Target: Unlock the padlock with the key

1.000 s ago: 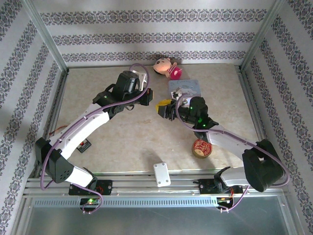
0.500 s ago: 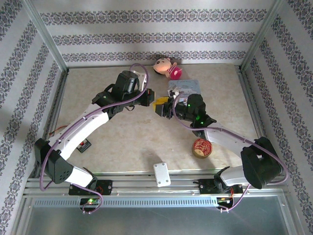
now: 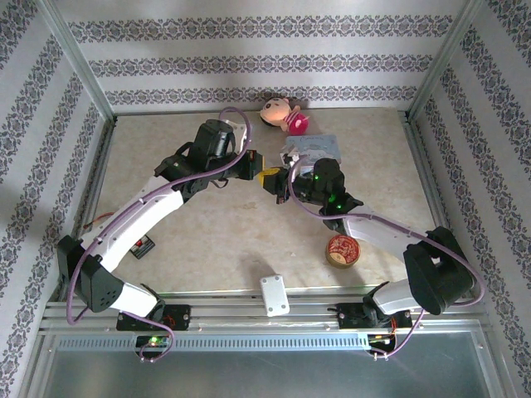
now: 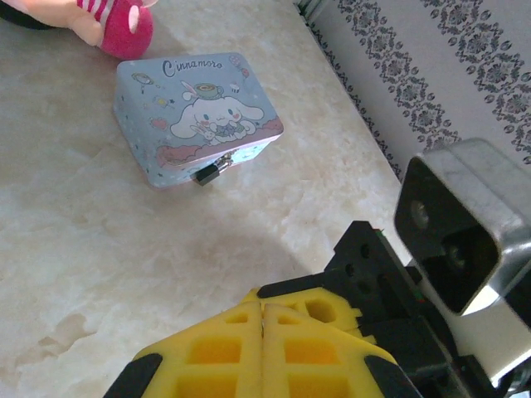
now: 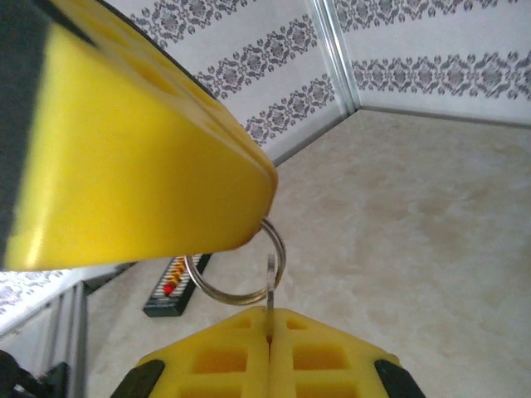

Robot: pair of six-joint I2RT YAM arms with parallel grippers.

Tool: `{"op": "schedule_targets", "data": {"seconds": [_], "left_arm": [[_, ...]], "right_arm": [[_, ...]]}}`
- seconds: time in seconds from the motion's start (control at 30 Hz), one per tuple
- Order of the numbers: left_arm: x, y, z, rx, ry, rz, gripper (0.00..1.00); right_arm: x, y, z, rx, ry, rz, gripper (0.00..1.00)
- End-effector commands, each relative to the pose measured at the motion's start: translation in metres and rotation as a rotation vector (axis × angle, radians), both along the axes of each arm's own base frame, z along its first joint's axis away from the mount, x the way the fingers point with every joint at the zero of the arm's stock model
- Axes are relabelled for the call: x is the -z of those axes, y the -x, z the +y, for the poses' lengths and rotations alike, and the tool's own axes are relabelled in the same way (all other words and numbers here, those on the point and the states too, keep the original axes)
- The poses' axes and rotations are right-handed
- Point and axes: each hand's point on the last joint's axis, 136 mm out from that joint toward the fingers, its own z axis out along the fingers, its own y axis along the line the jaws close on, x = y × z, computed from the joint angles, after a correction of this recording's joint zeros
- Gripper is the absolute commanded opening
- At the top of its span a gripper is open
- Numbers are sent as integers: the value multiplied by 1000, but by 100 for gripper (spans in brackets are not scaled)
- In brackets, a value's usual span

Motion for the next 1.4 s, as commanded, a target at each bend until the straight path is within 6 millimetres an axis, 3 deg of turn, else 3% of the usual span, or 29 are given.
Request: {"op": "schedule_targets", "data": {"seconds": [0.0, 0.1, 0.17, 0.27, 0.37, 0.53, 0.7, 0.9, 1.0, 1.2, 1.37], "left_arm": [[-11, 2, 2, -2, 44, -8, 0], [-8, -2, 4, -20, 58, 2, 1], [-9, -5, 6, -33, 76, 5, 22], [-11, -10, 11, -51, 98, 1, 42], [-11, -14, 19, -77, 100, -1, 51], [-6, -18, 31, -102, 100, 14, 50], [6, -8, 21, -25, 110, 59, 37], [18, 2, 23, -15, 133, 71, 37], [19, 2, 24, -27, 146, 67, 34], [15, 0, 17, -9, 189, 70, 27], [7, -4, 13, -2, 218, 46, 36]], "right_arm": [[-15, 2, 4, -19, -27, -37, 0], [-12, 4, 3, -22, -31, -15, 0], [-10, 4, 1, -16, -35, 1, 0], [-7, 6, -2, 1, -43, 32, 0], [-6, 4, -6, 33, -59, 74, 0], [-4, 0, -7, 57, -112, 196, 0], [-4, -2, -5, 55, -177, 298, 0], [0, -32, -27, 163, -326, 509, 0], [-16, -28, -22, 50, -379, 494, 0], [-13, -24, -11, -28, -381, 546, 0], [-15, 11, 13, -209, -307, 445, 0]]}}
